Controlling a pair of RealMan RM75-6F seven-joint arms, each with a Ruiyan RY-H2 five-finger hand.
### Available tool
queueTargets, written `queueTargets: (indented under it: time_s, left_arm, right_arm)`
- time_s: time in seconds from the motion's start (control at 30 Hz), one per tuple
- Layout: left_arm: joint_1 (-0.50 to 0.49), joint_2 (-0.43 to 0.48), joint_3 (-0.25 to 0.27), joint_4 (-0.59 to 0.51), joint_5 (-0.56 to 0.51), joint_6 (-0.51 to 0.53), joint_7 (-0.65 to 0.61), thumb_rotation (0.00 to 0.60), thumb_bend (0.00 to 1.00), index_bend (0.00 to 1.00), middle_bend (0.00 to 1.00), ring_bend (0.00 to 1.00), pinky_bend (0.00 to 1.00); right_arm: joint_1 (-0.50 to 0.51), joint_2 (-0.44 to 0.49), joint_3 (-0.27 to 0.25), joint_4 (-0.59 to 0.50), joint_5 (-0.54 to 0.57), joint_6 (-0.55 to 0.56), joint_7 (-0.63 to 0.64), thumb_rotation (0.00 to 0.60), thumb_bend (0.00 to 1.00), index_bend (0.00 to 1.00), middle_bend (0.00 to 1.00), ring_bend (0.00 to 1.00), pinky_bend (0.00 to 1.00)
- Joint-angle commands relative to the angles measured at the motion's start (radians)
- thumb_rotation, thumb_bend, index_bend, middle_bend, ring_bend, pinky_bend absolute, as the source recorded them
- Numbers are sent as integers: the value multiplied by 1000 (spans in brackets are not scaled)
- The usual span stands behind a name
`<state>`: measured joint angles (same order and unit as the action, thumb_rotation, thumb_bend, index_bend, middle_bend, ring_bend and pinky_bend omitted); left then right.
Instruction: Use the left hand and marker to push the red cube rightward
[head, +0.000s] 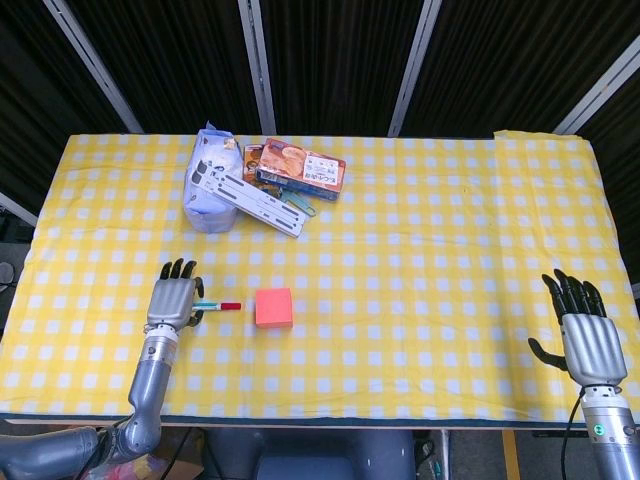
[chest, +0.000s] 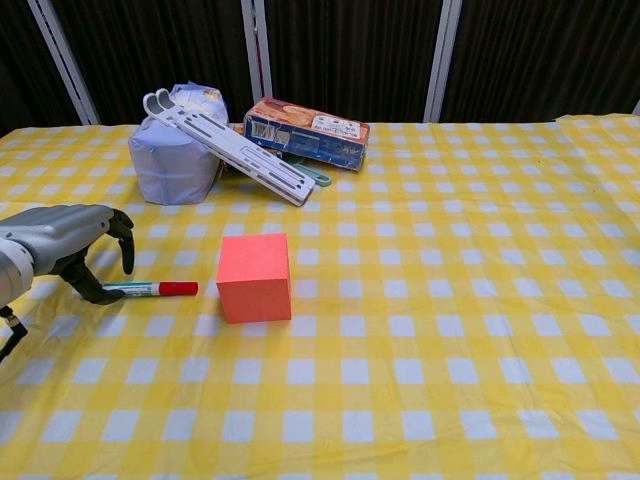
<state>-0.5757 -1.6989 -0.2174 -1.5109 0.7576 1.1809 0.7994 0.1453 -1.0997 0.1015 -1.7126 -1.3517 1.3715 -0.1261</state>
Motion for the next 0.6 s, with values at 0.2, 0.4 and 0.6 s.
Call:
queueTargets:
  time_s: [0.2,0.4,0.6]
  left_arm:
    - [-11,-14,13,21,-28,-1,11,600,351,481,93,0,34]
    - [-15,-18,20,25,-32,-1,1,600,428,554,108,0,34]
    - [-13,-13,26,14,-8,12,-24,600,475,580,122,0,51]
  right_arm:
    - [0,0,0,0,-1,0,2,600,303,0,0,0,0]
    - [0,0,0,-1,-1,1,2,600,303,0,0,0,0]
    - [0,0,0,1,-2,2,3,600,303,0,0,0,0]
